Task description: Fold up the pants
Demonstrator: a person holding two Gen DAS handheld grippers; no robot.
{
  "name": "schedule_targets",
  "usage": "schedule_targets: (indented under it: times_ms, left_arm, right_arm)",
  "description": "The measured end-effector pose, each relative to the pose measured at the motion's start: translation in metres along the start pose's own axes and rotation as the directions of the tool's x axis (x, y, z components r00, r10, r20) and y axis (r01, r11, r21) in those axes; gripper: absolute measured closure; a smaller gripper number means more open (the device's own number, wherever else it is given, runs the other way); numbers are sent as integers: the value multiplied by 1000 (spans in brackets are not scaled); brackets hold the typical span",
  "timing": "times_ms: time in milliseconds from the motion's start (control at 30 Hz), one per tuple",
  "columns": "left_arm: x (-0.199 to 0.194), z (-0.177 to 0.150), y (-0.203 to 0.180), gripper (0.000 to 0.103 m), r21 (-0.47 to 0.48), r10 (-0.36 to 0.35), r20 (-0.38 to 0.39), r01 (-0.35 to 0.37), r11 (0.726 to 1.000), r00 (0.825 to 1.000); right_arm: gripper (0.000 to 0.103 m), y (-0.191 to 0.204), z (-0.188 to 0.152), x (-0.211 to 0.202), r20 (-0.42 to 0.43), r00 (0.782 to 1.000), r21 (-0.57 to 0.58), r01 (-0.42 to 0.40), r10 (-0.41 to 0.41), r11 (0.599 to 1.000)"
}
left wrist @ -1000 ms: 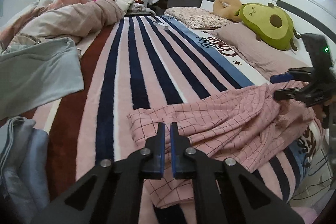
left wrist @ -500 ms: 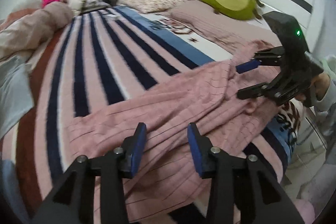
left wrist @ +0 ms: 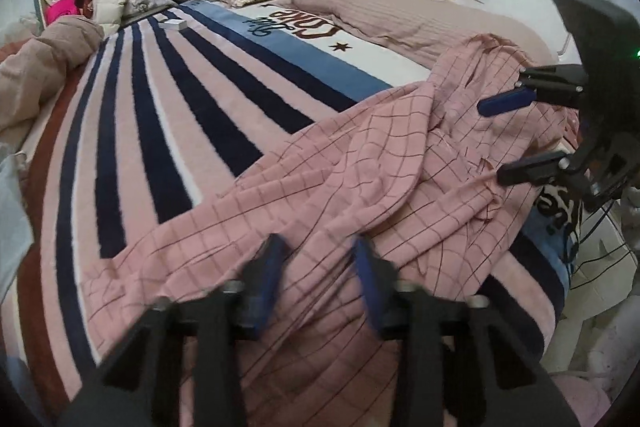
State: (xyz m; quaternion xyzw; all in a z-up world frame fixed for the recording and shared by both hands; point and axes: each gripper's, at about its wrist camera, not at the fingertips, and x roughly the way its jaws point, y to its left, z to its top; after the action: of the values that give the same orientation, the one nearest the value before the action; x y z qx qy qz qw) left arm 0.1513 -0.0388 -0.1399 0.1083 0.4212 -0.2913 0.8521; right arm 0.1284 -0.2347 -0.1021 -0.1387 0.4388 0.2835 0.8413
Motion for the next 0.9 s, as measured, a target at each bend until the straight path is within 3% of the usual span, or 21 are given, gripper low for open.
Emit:
schedule_targets:
  times_ms: [33, 100, 300, 633, 733, 900]
  left_arm:
    - [1, 1, 1, 97, -7, -5, -3, 5, 1000, 1000]
    - [0, 4, 5, 101, -28, -1, 2, 1, 1000, 1000]
    - [-34, 19, 16, 101, -77, 29, 130, -19, 997, 991]
    - [-93, 22, 35, 101, -126, 70, 277, -36, 991, 958]
    - [-106, 21, 42, 101, -130, 73, 304, -35, 991, 950]
    - [-112, 22, 50, 101, -128, 67, 321, -27, 991, 945]
  right_arm:
    - [32, -1, 1, -4, 10, 1000, 2, 1, -1, 1000]
    - [32, -4, 5, -9, 26, 1000, 3, -5, 5, 1000]
    - [31, -12, 27, -5, 55, 997, 18, -55, 54, 998]
    - [31, -9, 57, 58, -34, 983, 15, -180, 180, 984]
    - [31, -10, 60, 66, -49, 968, 48, -243, 245, 969]
    - [32, -7, 72, 71, -49, 919, 39, -389, 390, 921]
